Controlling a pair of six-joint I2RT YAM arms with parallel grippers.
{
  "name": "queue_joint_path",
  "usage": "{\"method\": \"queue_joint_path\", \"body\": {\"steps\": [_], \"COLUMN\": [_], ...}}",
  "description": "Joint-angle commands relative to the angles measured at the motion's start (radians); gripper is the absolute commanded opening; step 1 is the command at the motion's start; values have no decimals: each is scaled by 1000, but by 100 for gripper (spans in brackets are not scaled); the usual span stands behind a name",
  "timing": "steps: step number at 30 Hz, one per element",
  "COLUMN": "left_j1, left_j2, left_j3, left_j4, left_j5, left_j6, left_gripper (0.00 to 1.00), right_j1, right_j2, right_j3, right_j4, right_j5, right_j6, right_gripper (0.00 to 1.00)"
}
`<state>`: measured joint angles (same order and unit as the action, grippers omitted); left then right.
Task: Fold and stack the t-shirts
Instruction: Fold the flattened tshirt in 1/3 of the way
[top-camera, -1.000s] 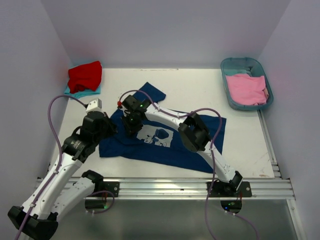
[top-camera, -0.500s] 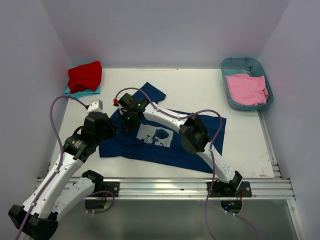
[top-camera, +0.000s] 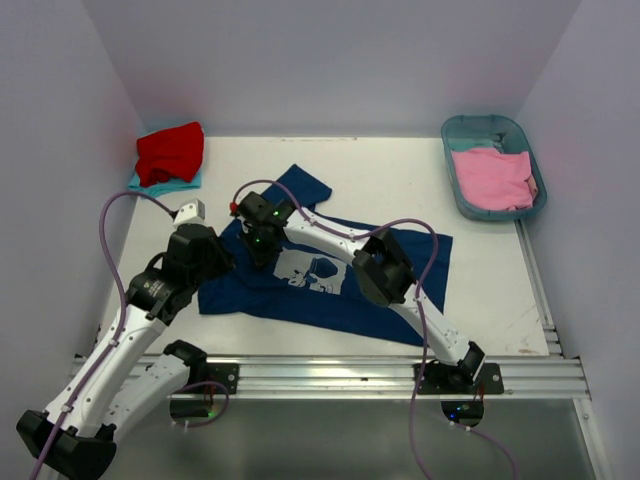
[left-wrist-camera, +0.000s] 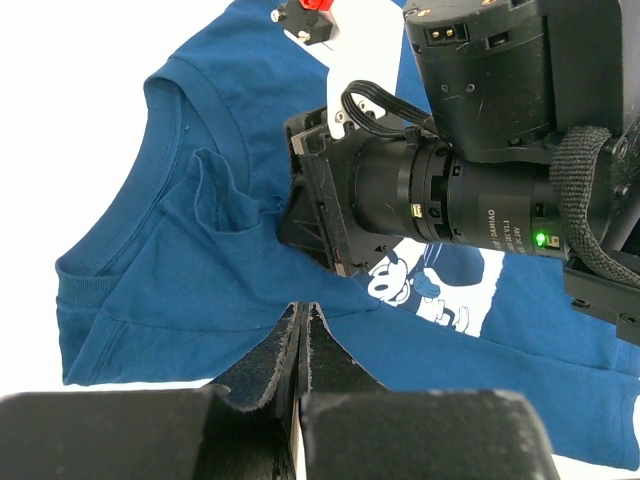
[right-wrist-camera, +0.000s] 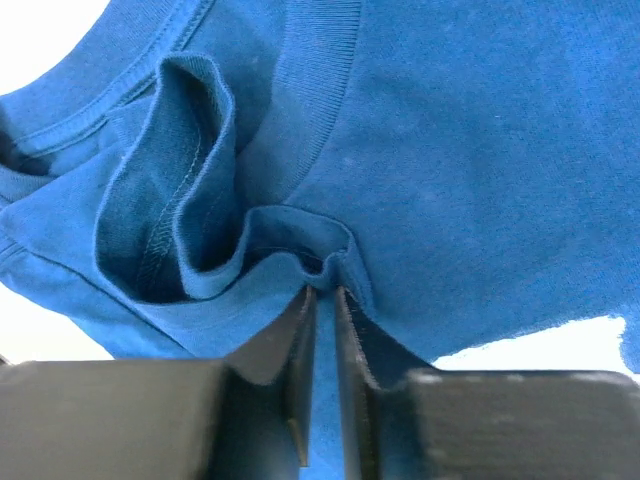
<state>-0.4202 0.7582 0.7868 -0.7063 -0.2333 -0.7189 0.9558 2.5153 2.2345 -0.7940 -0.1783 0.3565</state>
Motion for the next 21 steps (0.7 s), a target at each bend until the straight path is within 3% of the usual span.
{"method": "queue_joint_path", "body": {"steps": [1, 2, 4, 15, 21], "left_j1": [-2, -2, -2, -2, -2], "left_j2": [-11, -13, -11, -17, -19], "left_j3": [-15, -15, -17, -17, -6], "left_j4": [-2, -2, -2, -4, -10], "left_j5": [-23, -23, -26, -24, -31], "left_j6": [-1, 1, 1, 4, 6], "left_gripper": [0, 0, 0, 0, 0], "right_j1": [6, 5, 6, 6, 8], "right_j2": [5, 1, -3, -56, -160], "right_j3": [13, 11, 2, -61, -119], "right_j4": [-24, -21, -14, 24, 75], "right_j5": [42, 42, 43, 40, 53], "right_j6": [-11, -10, -13, -14, -25], "right_gripper": [14, 6, 0, 0, 0]}}
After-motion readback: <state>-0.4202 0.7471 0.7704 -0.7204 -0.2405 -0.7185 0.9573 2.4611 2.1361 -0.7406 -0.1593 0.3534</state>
